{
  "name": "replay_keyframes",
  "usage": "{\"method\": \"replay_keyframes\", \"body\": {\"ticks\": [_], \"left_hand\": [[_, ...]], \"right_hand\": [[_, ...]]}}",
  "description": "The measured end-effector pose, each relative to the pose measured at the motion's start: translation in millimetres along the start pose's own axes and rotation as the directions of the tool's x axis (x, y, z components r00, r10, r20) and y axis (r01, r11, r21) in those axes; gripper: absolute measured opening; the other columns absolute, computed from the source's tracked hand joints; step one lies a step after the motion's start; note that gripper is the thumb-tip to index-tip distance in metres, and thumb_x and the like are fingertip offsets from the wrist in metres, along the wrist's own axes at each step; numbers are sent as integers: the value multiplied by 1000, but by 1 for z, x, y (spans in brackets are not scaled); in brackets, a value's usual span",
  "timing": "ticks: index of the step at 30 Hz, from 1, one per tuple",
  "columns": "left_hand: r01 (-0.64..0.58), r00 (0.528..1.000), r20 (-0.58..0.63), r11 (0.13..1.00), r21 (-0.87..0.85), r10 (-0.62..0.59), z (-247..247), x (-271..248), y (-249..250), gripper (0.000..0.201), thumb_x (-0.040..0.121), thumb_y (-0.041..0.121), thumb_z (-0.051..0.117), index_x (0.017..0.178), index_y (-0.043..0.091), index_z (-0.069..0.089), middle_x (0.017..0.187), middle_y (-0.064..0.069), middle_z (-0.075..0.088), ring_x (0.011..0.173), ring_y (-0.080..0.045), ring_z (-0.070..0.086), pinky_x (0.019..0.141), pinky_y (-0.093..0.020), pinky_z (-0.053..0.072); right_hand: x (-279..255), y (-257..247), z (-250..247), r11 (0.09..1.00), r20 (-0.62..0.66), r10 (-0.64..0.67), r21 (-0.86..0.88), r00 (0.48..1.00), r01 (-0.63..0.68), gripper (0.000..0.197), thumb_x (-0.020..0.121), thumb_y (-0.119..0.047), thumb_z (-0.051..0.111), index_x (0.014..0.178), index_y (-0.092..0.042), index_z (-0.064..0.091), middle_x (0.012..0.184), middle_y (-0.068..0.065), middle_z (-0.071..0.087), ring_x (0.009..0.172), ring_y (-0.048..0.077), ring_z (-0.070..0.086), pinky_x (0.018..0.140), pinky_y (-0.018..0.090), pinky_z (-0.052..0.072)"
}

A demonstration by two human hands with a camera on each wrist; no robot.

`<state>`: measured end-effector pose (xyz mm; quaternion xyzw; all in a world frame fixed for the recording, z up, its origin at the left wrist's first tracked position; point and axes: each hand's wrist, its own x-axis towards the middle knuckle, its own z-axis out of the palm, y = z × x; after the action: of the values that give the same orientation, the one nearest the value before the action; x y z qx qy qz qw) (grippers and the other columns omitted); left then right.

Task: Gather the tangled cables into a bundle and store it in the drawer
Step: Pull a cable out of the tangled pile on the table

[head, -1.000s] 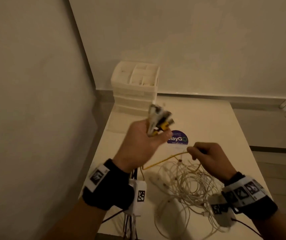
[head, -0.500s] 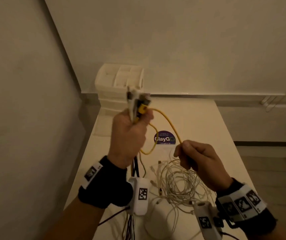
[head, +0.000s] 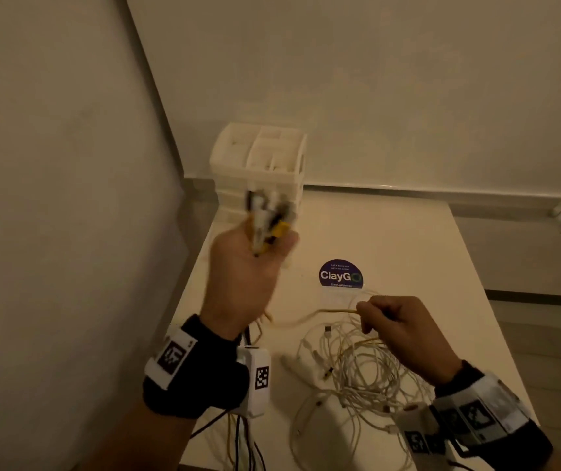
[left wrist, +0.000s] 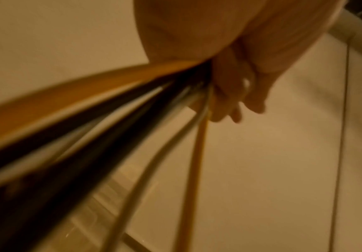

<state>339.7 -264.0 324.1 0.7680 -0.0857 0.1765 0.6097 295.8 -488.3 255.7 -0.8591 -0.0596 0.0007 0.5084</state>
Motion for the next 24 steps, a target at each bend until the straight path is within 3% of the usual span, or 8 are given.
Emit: {"method": "replay_keyframes", "body": {"ticks": [3, 5, 9, 12, 15, 18, 20, 24], "left_hand": [[-48, 934, 357, 996, 80, 16, 24, -17, 6, 15, 84, 18, 73, 96, 28, 73, 76, 25, 67, 73, 6, 64, 68, -13, 48], [-78, 915, 402, 994, 74, 42, 35, -21, 6, 11, 86, 22, 71, 95, 28, 73, 77, 25, 67, 76, 6, 64, 70, -15, 48], [-129, 957, 270, 990, 55, 110, 41, -19, 6, 21, 86, 16, 70, 104, 28, 69, 83, 32, 62, 81, 16, 61, 72, -2, 42], [-113, 983, 153, 991, 70, 102, 32, -9, 8, 23, 88, 14, 68, 96, 35, 66, 74, 32, 61, 73, 17, 59, 67, -3, 41], [28, 998, -64, 999, -17, -29, 10, 12, 2, 24, 90, 28, 65, 67, 35, 65, 45, 14, 49, 44, -8, 49, 50, -28, 41], [55, 981, -178, 993, -107, -73, -15, 28, -6, 27, 87, 42, 63, 77, 17, 60, 58, -10, 41, 55, -51, 38, 50, -42, 34], [58, 972, -221, 991, -117, -83, -25, 30, -7, 34, 88, 41, 61, 78, 8, 61, 47, -1, 34, 43, -33, 31, 49, -33, 31], [124, 973, -159, 960, -252, -167, -32, 19, -5, 40, 97, 20, 55, 58, 22, 47, 42, 9, 27, 33, -11, 20, 40, -17, 23]], "right_hand": [[10, -35, -10, 994, 8, -88, 72, 996, 87, 42, 93, -29, 56, 54, -15, 59, 50, 14, 43, 47, 16, 36, 52, 20, 31], [18, -53, -19, 981, -29, -125, 148, 992, 128, 39, 91, -32, 54, 58, -12, 64, 52, 8, 50, 48, 13, 40, 52, 23, 33], [28, -65, -28, 963, 7, -182, 201, 983, 177, 41, 99, -22, 51, 62, -22, 69, 53, 0, 53, 50, 5, 46, 56, 12, 41], [25, -55, -22, 959, 8, -182, 221, 983, 176, 42, 99, -31, 47, 65, -25, 69, 53, 4, 51, 52, 9, 48, 58, 24, 41], [19, -18, -13, 959, -28, -97, 267, 995, 101, 45, 97, -38, 46, 70, -9, 68, 52, 1, 43, 49, 16, 38, 55, 32, 35], [5, 16, -5, 946, -32, 9, 325, 999, 2, 51, 89, -52, 52, 69, -7, 67, 54, 1, 36, 50, 15, 31, 52, 31, 28], [-7, 31, 2, 957, -18, 58, 287, 998, -50, 56, 83, -62, 55, 69, -9, 67, 54, -1, 35, 50, 14, 31, 51, 30, 28], [-33, 39, 14, 974, 62, 115, 188, 991, -124, 53, 85, -62, 53, 66, -14, 65, 53, -5, 39, 48, 10, 35, 49, 26, 33]]}}
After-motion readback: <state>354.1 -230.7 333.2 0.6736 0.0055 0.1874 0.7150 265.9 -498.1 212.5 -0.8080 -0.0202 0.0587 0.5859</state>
